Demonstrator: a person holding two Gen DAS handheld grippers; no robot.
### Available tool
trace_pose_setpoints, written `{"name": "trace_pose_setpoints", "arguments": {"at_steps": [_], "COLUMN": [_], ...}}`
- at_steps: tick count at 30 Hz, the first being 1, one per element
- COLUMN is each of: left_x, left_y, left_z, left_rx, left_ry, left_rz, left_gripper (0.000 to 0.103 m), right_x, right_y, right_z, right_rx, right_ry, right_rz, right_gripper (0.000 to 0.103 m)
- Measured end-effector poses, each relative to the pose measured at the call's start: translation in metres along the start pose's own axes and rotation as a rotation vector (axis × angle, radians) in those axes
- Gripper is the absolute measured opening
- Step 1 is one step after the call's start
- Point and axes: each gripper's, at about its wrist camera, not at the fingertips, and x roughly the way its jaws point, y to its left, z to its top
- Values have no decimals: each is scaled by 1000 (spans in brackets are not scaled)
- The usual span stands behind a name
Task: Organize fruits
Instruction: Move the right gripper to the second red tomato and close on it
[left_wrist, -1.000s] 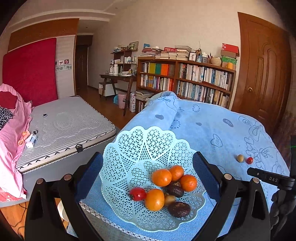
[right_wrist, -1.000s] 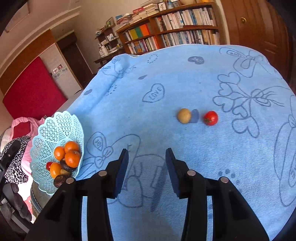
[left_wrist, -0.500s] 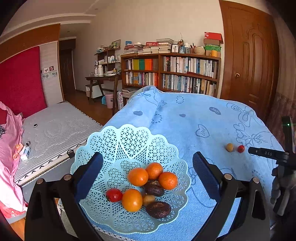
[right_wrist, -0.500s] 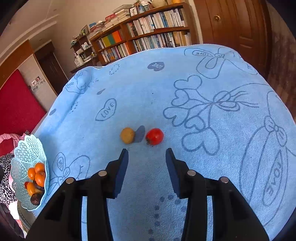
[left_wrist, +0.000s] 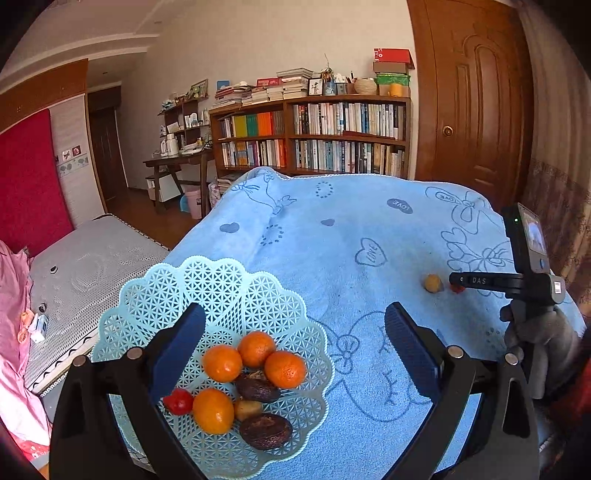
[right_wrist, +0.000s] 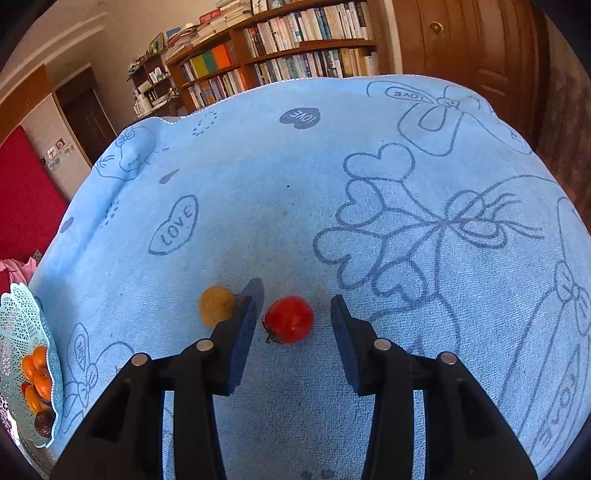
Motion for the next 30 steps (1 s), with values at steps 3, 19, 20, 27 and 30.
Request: {"name": "trace_pose_setpoints", "arguments": {"at_steps": [3,19,20,27,30], "left_x": [5,42,45,60,69], "left_y": [-6,-43,-47,-75,-91], "left_z": [1,0,0,3,4], "left_rx": [5,33,38,81,105], "left_ry": [6,72,77,94,98], "left_rz": [-11,-32,-33,-52,-54], "left_gripper": [99,99,99,99,99], "right_x": [6,-10,-13,-32,-38], "right_y": [-1,-9,-12,-30,-36], "right_z": [0,-7,-7,-11,-13], "right_rx": [-2,-61,-58,-33,-28], "right_ry": [12,-6,-12,-50,-70], "right_rz": [-2,5,7,14,7], "right_gripper": [42,28,28,28,28]}}
